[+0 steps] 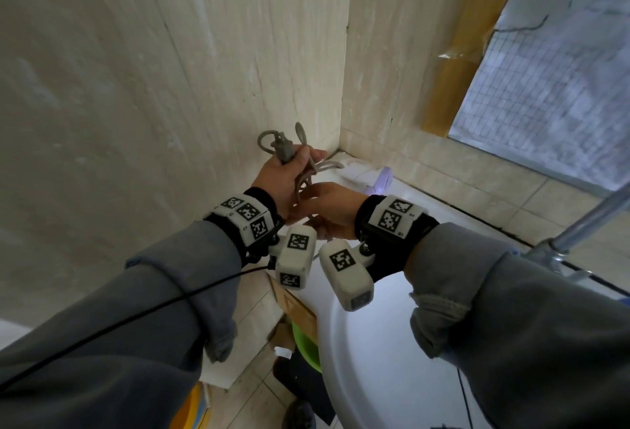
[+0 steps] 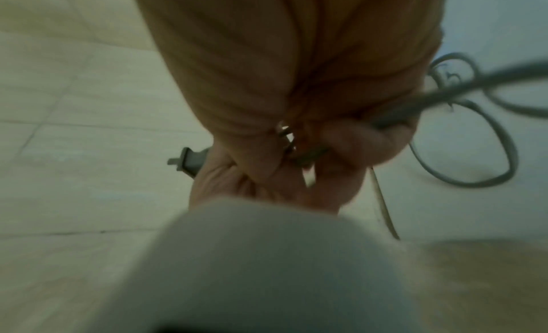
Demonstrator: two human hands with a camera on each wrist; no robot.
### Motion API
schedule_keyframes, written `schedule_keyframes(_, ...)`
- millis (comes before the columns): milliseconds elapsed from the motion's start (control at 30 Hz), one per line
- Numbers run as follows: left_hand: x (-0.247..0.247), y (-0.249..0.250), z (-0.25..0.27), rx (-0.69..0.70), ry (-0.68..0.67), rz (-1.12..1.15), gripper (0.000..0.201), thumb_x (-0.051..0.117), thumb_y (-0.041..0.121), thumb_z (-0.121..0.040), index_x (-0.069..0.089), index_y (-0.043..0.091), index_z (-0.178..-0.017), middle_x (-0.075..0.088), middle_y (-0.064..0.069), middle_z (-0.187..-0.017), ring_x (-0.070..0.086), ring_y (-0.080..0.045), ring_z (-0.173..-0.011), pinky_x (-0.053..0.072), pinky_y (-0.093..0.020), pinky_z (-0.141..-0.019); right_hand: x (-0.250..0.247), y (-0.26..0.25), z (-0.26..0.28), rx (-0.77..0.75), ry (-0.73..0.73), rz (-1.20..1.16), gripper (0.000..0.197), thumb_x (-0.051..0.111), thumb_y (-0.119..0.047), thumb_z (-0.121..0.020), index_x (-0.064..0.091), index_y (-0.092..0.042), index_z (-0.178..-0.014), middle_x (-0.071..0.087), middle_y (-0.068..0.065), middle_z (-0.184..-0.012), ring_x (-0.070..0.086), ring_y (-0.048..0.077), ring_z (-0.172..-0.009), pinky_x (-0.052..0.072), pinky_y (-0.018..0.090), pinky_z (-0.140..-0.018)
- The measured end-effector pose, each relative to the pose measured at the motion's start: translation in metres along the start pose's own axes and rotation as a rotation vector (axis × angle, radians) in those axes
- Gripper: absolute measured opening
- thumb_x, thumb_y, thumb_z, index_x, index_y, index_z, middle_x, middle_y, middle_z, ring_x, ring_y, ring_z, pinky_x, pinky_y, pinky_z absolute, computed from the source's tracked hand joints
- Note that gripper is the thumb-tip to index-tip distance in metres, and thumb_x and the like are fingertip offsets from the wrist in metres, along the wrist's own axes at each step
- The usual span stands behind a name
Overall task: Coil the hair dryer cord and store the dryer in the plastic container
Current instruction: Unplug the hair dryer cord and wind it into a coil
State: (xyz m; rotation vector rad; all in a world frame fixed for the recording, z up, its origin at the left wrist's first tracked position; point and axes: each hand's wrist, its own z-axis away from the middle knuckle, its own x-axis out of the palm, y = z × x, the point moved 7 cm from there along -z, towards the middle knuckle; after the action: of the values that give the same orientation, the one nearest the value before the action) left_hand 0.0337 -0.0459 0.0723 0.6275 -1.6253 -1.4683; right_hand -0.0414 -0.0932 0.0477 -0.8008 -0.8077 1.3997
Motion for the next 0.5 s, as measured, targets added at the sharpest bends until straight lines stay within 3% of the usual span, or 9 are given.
schedule_keyframes(67,-0.010,0.000,-0.004,-0.039,0.040,0.151,0.030,0.037,0.015,-0.097,0.057,0.014,-0.075,0.074,0.007,-0.072,0.067,-0.006,-0.076,0.049,-0.029,-0.082,-0.010,-0.001,0.000,-0.060,0.002,0.112,0.006,0.055,-0.010,-0.091,0.057,-0.015,-0.088,0.062,0.001,-0.067,0.040,0.008,-0.040,0.028,0.017,-0.037)
schedule_keyframes(167,-0.030,0.002,-0.008,-0.083,0.117,0.356,0.028,0.036,0.015,-0.098,0.054,0.013,-0.077,0.075,0.002,-0.067,0.071,-0.008,-0.072,0.053,-0.026,-0.077,-0.036,0.005,0.000,-0.069,0.057,0.211,0.022,0.053,-0.032,-0.093,0.065,-0.024,-0.077,0.047,-0.009,-0.052,0.028,0.007,-0.044,0.021,0.018,-0.040)
schedule_keyframes(267,-0.047,0.004,-0.008,-0.126,0.189,0.604,0.030,0.036,0.016,-0.098,0.052,0.009,-0.074,0.072,-0.002,-0.058,0.072,-0.014,-0.062,0.057,-0.028,-0.070,-0.065,0.018,0.002,-0.006,0.093,0.190,0.031,0.048,-0.036,-0.095,0.062,-0.019,-0.072,0.035,-0.012,-0.040,0.023,0.004,-0.037,0.016,0.017,-0.039)
schedule_keyframes(333,-0.057,0.004,-0.007,-0.149,0.251,0.719,0.033,0.036,0.017,-0.098,0.050,0.008,-0.069,0.060,-0.001,-0.044,0.065,-0.016,-0.046,0.059,-0.032,-0.063,-0.085,0.028,0.003,0.042,0.149,0.246,0.032,0.049,-0.032,-0.095,0.058,-0.016,-0.069,0.034,-0.008,-0.043,0.022,0.006,-0.038,0.014,0.020,-0.043)
schedule_keyframes(400,-0.060,0.003,-0.007,-0.174,0.268,0.670,0.036,0.035,0.021,-0.098,0.046,0.011,-0.066,0.043,0.004,-0.035,0.044,-0.010,-0.031,0.055,-0.022,-0.048,-0.106,0.032,0.010,0.139,0.285,0.403,0.032,0.052,-0.030,-0.093,0.055,-0.015,-0.065,0.034,-0.002,-0.052,0.024,0.011,-0.045,0.016,0.022,-0.046)
schedule_keyframes(500,-0.057,0.001,-0.005,-0.183,0.221,0.472,0.038,0.035,0.029,-0.098,0.043,0.015,-0.064,0.030,0.008,-0.032,0.026,-0.005,-0.027,0.030,-0.014,-0.035,-0.125,0.029,0.022,0.268,0.435,0.620,0.033,0.052,-0.027,-0.093,0.049,-0.017,-0.062,0.039,0.000,-0.060,0.033,0.014,-0.051,0.027,0.021,-0.047)
